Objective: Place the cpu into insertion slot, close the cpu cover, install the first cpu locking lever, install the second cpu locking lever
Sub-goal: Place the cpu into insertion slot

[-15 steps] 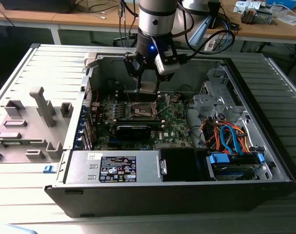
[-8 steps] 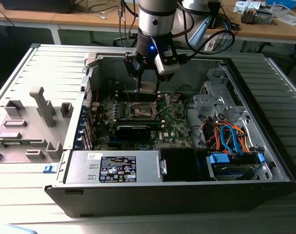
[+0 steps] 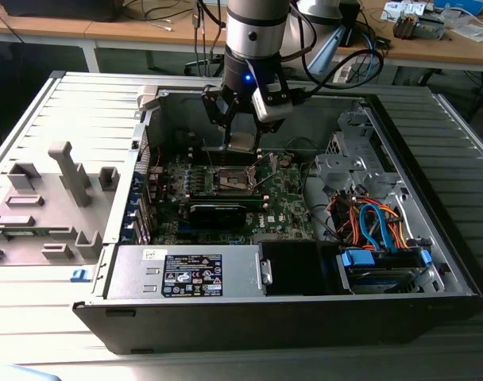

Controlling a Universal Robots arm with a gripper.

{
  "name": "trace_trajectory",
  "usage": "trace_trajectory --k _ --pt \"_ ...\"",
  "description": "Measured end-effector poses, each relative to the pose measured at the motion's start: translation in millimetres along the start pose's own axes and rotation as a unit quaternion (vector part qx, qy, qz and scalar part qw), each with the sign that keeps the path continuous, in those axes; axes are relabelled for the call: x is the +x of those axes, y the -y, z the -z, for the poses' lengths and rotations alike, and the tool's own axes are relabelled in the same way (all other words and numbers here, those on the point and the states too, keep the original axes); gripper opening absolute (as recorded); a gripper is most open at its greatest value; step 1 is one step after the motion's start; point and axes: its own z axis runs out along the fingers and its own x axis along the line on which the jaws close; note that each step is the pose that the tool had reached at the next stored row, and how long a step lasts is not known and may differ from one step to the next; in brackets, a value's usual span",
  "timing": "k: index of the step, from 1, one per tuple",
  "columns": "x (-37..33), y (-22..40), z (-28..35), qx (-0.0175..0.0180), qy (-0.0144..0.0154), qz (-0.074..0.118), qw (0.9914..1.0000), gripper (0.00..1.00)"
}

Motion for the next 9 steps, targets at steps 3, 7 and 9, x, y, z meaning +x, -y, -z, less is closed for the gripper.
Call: trace_trajectory --k 3,7,9 --pt "0.0 0.0 0.0 0.0 0.0001 -0.002 1.0 0.55" --pt "0.0 0.0 -0.1 -0.0001 0.0002 -0.004 0.99999 0.55" --pt "0.0 0.0 -0.1 -0.0001 0.0003 -0.005 0.99999 0.55"
